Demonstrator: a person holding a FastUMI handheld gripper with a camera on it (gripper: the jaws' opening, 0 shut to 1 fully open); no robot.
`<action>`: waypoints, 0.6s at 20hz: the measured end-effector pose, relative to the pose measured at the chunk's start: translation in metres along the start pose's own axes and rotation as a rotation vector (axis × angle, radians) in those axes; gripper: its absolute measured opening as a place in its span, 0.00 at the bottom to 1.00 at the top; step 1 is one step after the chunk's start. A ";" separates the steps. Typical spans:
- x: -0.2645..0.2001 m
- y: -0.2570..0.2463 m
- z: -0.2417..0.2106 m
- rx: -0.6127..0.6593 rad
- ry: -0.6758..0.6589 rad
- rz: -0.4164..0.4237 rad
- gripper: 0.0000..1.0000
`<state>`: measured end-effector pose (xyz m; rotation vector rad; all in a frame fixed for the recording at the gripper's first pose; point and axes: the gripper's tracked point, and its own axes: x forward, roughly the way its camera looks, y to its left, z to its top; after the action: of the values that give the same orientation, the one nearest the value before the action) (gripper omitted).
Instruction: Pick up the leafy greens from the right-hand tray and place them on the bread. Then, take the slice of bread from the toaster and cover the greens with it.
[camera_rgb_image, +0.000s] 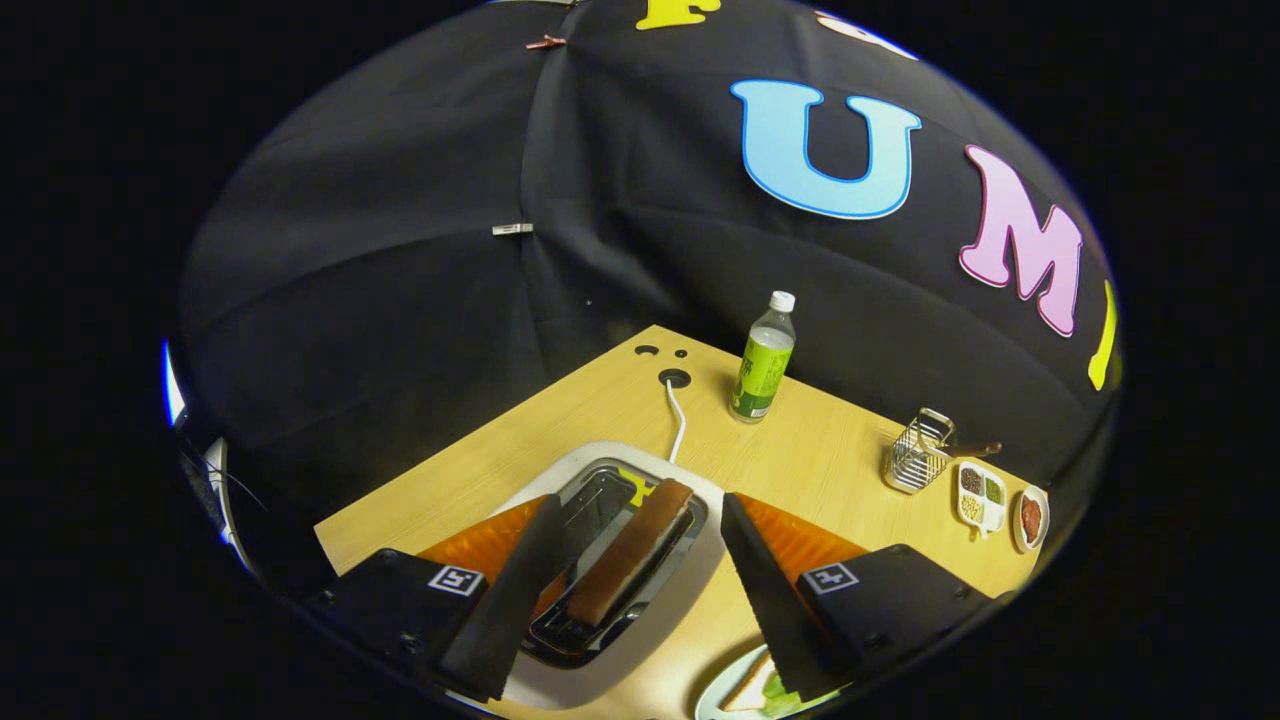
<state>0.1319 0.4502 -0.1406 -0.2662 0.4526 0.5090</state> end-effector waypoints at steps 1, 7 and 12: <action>0.002 0.001 0.000 -0.008 -0.003 -0.001 0.98; 0.005 0.001 -0.007 -0.020 0.012 -0.045 0.55; 0.001 0.000 -0.015 0.067 0.057 -0.064 0.26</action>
<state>0.1279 0.4455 -0.1538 -0.2300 0.5136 0.4237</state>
